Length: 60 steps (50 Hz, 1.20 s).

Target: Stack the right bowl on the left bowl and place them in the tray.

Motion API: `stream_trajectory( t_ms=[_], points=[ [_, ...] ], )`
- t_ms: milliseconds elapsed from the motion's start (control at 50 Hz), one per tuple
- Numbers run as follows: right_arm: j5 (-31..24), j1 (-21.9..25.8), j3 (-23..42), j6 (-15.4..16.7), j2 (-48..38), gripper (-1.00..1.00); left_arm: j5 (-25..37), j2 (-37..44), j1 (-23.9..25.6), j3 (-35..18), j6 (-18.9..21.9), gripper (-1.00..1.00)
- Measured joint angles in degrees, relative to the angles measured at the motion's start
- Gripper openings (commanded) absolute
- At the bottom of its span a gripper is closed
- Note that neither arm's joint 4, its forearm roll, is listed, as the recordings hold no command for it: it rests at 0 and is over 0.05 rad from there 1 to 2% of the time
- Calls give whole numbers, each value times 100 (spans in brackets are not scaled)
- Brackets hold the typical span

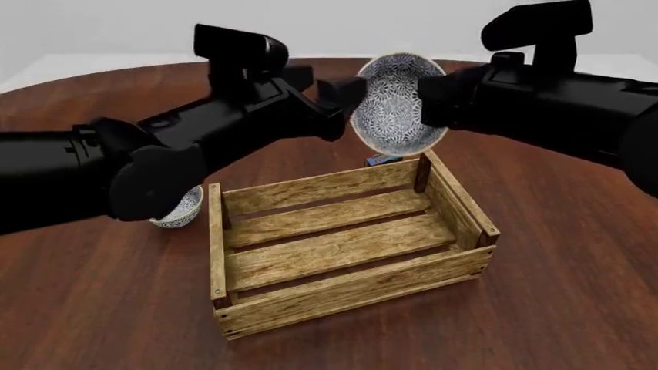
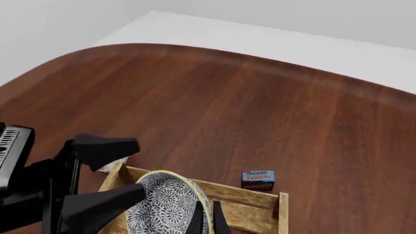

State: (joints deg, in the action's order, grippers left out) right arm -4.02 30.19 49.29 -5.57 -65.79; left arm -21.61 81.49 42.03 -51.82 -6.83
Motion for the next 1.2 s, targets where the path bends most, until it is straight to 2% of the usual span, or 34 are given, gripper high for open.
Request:
stream_trajectory(
  t_ms=[600,620,740,1020,1040,1200],
  points=[
    [-63,86,-28,67,42,-100,-261,570,106,-49,-231,100],
    [-65,88,-30,67,44,-100,-269,584,108,-50,-240,-100],
    [-64,158,-24,142,23,-100,-348,640,227,-83,-478,-100],
    [-85,167,-43,146,52,-100,-424,663,253,-56,-569,-100],
    [-86,167,-44,146,54,100,-427,663,254,-54,-571,-100],
    [-76,139,-27,75,156,100,-407,698,156,18,-440,-100]
  ],
)
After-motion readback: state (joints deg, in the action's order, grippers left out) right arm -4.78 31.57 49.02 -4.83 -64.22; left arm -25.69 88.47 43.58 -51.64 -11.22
